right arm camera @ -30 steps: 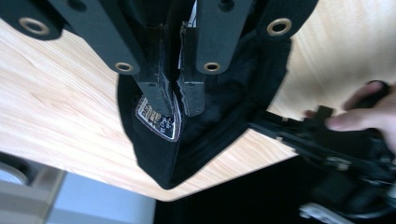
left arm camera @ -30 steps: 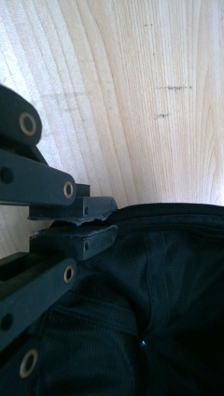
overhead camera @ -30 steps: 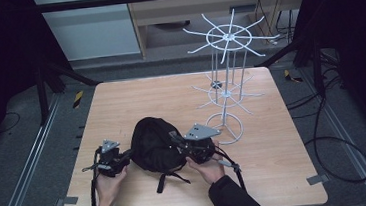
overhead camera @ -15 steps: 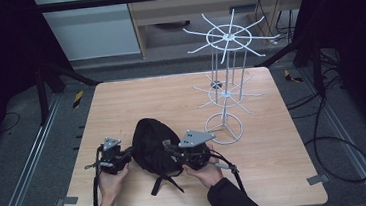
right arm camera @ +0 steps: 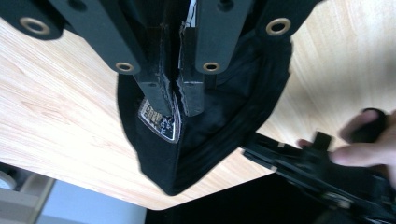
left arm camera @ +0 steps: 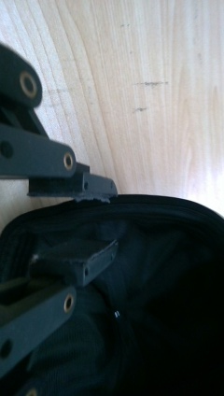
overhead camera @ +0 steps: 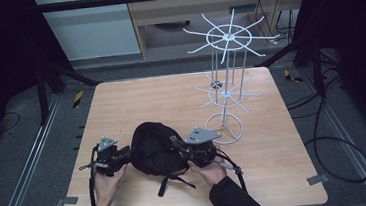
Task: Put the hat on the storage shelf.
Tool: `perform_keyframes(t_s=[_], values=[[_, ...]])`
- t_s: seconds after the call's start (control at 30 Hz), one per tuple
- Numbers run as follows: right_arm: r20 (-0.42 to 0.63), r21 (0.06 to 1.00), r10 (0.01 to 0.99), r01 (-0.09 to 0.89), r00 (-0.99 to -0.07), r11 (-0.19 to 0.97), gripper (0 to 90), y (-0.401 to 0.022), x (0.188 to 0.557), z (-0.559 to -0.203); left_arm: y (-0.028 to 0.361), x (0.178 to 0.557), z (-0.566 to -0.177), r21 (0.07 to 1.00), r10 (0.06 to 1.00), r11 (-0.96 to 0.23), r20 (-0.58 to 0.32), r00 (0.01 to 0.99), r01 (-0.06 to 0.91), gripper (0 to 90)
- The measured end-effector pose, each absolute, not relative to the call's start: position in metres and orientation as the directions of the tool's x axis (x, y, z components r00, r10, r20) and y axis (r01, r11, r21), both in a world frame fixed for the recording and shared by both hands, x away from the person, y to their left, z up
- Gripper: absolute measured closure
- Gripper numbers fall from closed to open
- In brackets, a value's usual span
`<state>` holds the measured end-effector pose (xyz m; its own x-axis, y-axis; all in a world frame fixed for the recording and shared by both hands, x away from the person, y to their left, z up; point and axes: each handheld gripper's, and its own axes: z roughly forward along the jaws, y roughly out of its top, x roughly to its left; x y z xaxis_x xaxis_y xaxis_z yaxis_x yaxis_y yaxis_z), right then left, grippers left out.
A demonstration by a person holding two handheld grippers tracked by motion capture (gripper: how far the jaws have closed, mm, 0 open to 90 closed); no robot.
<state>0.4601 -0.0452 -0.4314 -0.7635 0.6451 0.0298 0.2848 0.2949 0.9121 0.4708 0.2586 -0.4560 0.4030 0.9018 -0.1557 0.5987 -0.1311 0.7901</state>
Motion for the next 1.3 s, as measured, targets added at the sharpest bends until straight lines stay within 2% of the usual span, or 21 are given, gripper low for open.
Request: perform_keyframes(t_s=[0.17, 0.37, 0.67, 0.97, 1.3], values=[[0.026, 0.912, 0.656, 0.286, -0.754, 0.293, 84.6, -0.046, 0.46, -0.43, 0.254, 0.463, -0.434, 0.82, 0.872, -0.099, -0.201, 0.447, 0.563, 58.3], [0.024, 0.909, 0.65, 0.287, -0.759, 0.302, 84.4, -0.045, 0.46, -0.431, 0.233, 0.459, -0.421, 0.835, 0.842, -0.138, -0.184, 0.506, 0.532, 51.3], [0.024, 0.91, 0.647, 0.285, -0.762, 0.302, 84.2, -0.048, 0.458, -0.432, 0.215, 0.463, -0.407, 0.85, 0.823, -0.129, -0.196, 0.533, 0.511, 49.7], [0.016, 0.906, 0.636, 0.28, -0.772, 0.318, 84.1, -0.046, 0.457, -0.433, 0.201, 0.475, -0.401, 0.849, 0.814, -0.073, -0.252, 0.522, 0.524, 49.3], [0.013, 0.906, 0.619, 0.271, -0.786, 0.326, 84.2, -0.042, 0.456, -0.435, 0.183, 0.478, -0.406, 0.842, 0.823, -0.101, -0.228, 0.52, 0.53, 43.1]])
